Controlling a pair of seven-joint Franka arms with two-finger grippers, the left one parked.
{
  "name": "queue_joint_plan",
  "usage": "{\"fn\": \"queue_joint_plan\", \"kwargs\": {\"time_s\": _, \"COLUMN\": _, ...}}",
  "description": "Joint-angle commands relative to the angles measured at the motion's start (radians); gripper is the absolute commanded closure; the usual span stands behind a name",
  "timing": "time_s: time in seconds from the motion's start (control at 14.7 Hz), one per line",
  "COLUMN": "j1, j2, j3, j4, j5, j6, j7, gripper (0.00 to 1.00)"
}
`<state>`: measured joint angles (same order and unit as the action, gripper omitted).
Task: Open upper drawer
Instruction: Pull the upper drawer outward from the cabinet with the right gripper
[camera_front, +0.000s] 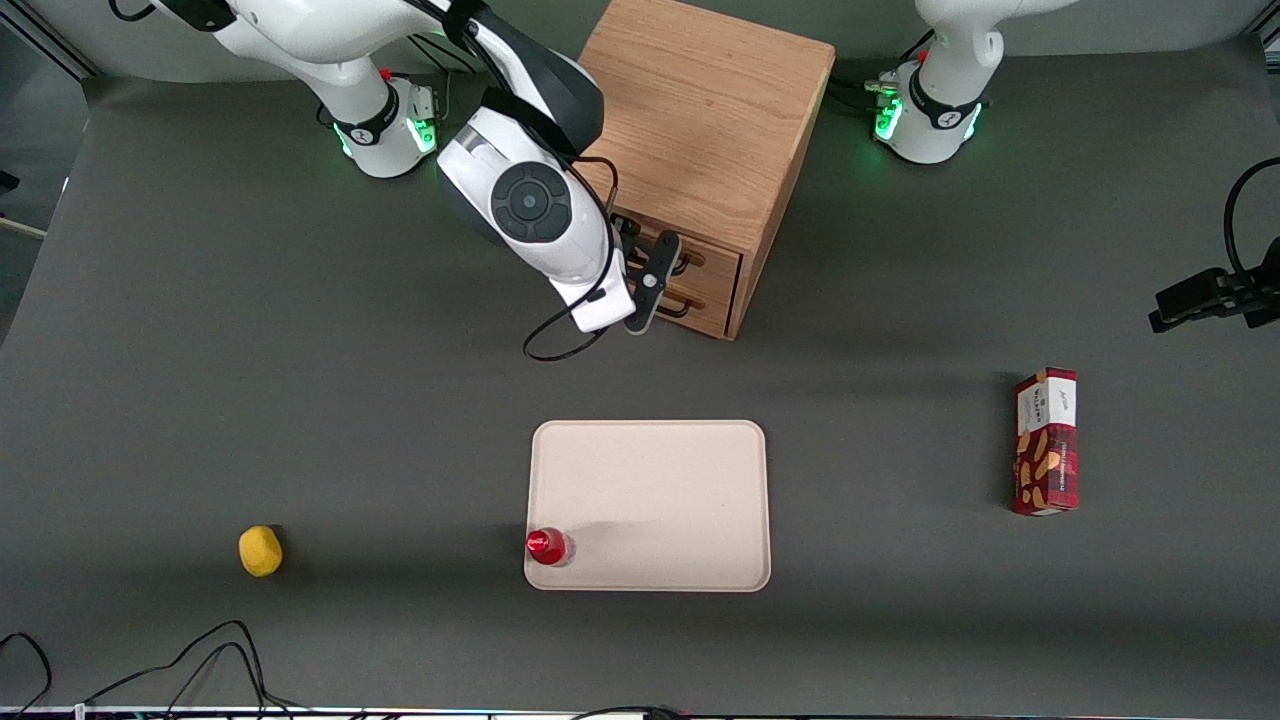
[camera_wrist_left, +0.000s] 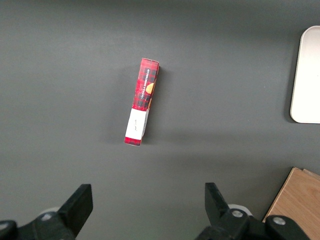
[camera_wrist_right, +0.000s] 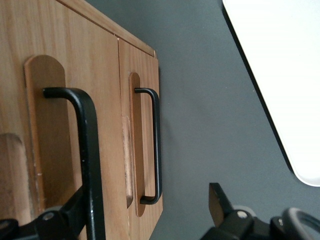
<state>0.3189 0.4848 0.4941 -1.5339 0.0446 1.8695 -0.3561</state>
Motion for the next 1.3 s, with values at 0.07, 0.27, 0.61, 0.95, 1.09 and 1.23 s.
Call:
{"fn": "queue_joint_plan", "kwargs": {"time_s": 0.07, "j1": -0.029, "j2": 0.018, "j3": 0.001, "j4": 0.011, "j5": 0.000, "j6": 0.017, "j7": -0.062, "gripper": 0.00}}
{"fn": "queue_joint_plan", "kwargs": {"time_s": 0.27, "j1": -0.041, "j2": 0.023, "j3": 0.000, "j4": 0.015, "j5": 0.001, "j6": 0.017, "j7": -0.072, "gripper": 0.00}}
{"fn": "queue_joint_plan", "kwargs": {"time_s": 0.61, "j1": -0.070, "j2": 0.055, "j3": -0.008, "j4": 0.064, "j5": 0.004, "j6": 0.046, "j7": -0.072, "gripper": 0.00}}
{"fn": "queue_joint_plan", "kwargs": {"time_s": 0.95, "j1": -0.090, "j2": 0.058, "j3": -0.012, "j4": 0.077, "j5": -0.003, "j6": 0.054, "j7": -0.107, "gripper": 0.00}}
{"fn": "queue_joint_plan", "kwargs": {"time_s": 1.09, "j1": -0.115, "j2": 0.063, "j3": -0.012, "j4": 0.077, "j5": -0.002, "j6": 0.057, "j7": -0.122, "gripper": 0.00}}
{"fn": "queue_joint_plan", "kwargs": {"time_s": 1.23, "j1": -0.126, "j2": 0.064, "j3": -0.012, "j4": 0.077, "j5": -0.003, "j6": 0.086, "j7": -0.138, "gripper": 0.00}}
